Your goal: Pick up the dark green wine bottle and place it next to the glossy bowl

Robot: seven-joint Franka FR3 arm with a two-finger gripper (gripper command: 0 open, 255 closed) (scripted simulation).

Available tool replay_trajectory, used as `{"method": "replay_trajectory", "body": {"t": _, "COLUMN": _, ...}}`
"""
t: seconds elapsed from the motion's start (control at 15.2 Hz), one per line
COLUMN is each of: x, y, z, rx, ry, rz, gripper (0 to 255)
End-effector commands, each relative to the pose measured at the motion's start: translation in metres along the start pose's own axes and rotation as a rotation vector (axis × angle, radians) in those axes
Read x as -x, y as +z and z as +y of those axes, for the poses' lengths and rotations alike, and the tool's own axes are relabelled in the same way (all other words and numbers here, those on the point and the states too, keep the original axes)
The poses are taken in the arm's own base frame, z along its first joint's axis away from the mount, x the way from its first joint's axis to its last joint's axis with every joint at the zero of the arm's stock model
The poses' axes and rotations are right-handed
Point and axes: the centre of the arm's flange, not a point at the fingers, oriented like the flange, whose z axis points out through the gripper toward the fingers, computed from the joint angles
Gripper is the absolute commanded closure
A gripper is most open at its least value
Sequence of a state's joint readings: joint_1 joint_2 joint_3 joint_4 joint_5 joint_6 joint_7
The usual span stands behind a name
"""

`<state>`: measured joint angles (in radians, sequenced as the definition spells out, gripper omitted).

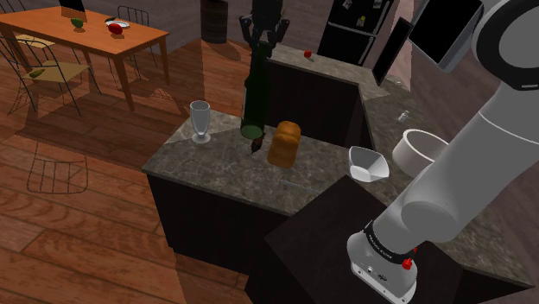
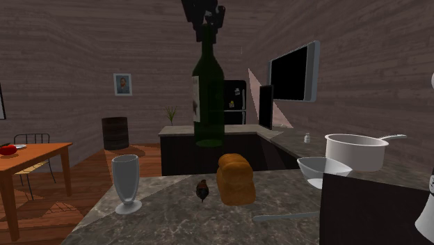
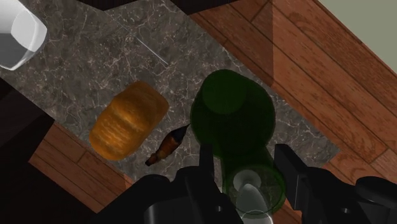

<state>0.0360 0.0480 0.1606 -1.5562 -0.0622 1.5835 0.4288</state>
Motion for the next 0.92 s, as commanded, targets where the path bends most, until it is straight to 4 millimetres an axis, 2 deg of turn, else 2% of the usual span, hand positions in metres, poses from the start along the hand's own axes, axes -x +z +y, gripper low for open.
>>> {"method": "replay_trajectory", "body": {"t": 0.0, "x": 0.0, "y": -0.012, "z": 0.001, "rx": 0.0, "ry": 0.0, "rz": 0.0, "gripper": 255}}
{"method": "replay_trajectory", "body": {"t": 0.73, "x": -0.001, "y": -0.069, "z": 0.004, "rx": 0.0, "ry": 0.0, "rz": 0.0, "gripper": 255}}
{"method": "replay_trajectory", "body": {"t": 0.86, "x": 0.012, "y": -0.068, "z": 0.027, "rx": 0.0, "ry": 0.0, "rz": 0.0, "gripper": 255}}
